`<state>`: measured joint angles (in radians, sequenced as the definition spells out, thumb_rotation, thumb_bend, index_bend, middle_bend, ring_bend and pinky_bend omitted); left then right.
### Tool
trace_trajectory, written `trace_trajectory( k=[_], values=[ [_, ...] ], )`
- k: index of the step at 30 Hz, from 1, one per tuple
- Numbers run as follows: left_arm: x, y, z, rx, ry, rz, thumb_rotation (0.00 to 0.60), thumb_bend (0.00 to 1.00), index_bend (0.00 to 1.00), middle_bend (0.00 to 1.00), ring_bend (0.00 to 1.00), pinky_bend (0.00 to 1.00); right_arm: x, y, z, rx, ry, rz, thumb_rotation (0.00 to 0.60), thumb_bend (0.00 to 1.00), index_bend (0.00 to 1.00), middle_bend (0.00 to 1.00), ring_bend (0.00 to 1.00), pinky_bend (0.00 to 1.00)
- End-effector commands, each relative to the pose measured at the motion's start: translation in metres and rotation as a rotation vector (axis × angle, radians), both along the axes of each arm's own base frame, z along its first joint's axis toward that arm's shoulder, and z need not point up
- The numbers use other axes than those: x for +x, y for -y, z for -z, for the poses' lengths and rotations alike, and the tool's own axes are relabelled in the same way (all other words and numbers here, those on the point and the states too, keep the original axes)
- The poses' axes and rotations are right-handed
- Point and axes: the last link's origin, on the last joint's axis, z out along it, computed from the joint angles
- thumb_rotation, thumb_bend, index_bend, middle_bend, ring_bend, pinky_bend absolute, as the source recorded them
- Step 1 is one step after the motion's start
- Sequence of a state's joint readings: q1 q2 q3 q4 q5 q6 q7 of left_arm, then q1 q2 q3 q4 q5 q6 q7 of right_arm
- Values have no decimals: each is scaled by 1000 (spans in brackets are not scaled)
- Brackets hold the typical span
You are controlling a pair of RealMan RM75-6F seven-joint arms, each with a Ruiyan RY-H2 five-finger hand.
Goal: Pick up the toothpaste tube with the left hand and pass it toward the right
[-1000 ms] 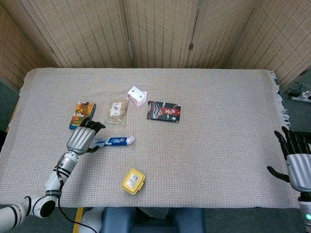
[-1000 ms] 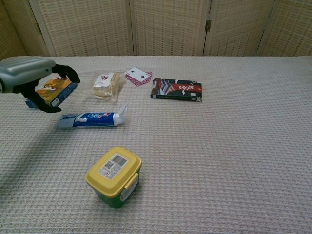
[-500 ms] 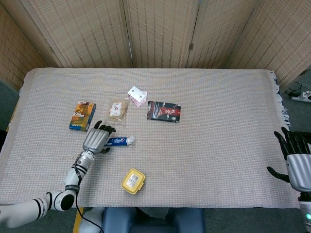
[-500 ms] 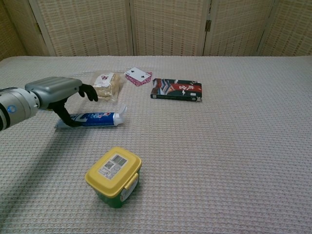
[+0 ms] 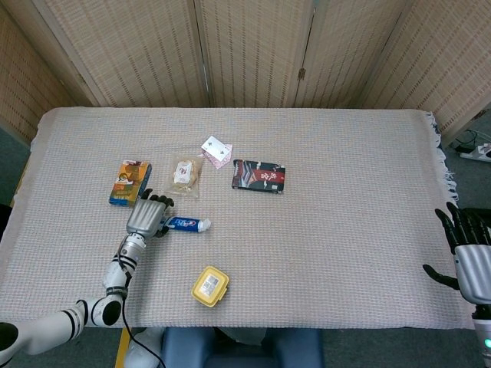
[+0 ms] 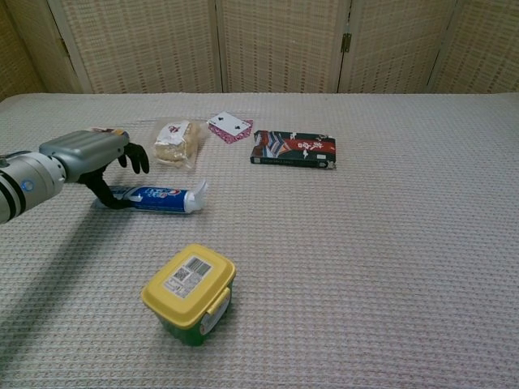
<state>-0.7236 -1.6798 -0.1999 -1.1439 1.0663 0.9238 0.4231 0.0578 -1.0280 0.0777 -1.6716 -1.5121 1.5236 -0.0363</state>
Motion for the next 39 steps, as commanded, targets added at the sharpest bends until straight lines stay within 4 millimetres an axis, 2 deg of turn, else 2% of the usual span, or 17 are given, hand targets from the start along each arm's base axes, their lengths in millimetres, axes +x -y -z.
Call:
trace_trajectory(
  k=[1, 12, 22, 27, 30, 33, 36, 39],
  values=[
    [0, 2, 2, -14, 14, -5, 600, 327, 358, 352, 305, 151, 0, 0, 0, 0, 0, 1, 600, 186, 0, 0, 0, 0],
    [2, 2, 8, -25, 11, -2, 600, 365, 456, 414, 347, 162, -2, 0, 0, -1, 5, 7, 600, 186, 0, 0, 0, 0],
    [-6, -1, 10, -24, 13, -29, 600, 386, 465, 430, 365, 188, -2, 1, 2, 6, 4, 7, 600, 186, 0, 0, 0, 0],
    [-8, -2, 12, -26, 20, -31, 600, 464, 482, 487, 416, 216, -1, 1, 2, 4, 3, 9, 600, 185, 0, 0, 0, 0],
    [-9, -2, 12, -32, 33, -25, 600, 567, 546, 578, 488, 310, -1, 1, 2, 5, 4, 10, 600, 186, 0, 0, 0, 0],
    [-13, -4, 13, -51, 47, -17, 600, 604, 598, 641, 547, 430, 0, 1, 1, 5, 2, 6, 600, 186, 0, 0, 0, 0],
    [-17, -5, 12, -73, 70, -9, 600, 657, 655, 709, 622, 597, 2, 1, 1, 6, 2, -3, 600, 185, 0, 0, 0, 0],
    [-20, -6, 8, -79, 105, 9, 600, 680, 691, 748, 658, 640, 6, 1, 0, 8, 6, -18, 600, 185, 0, 0, 0, 0]
  ],
)
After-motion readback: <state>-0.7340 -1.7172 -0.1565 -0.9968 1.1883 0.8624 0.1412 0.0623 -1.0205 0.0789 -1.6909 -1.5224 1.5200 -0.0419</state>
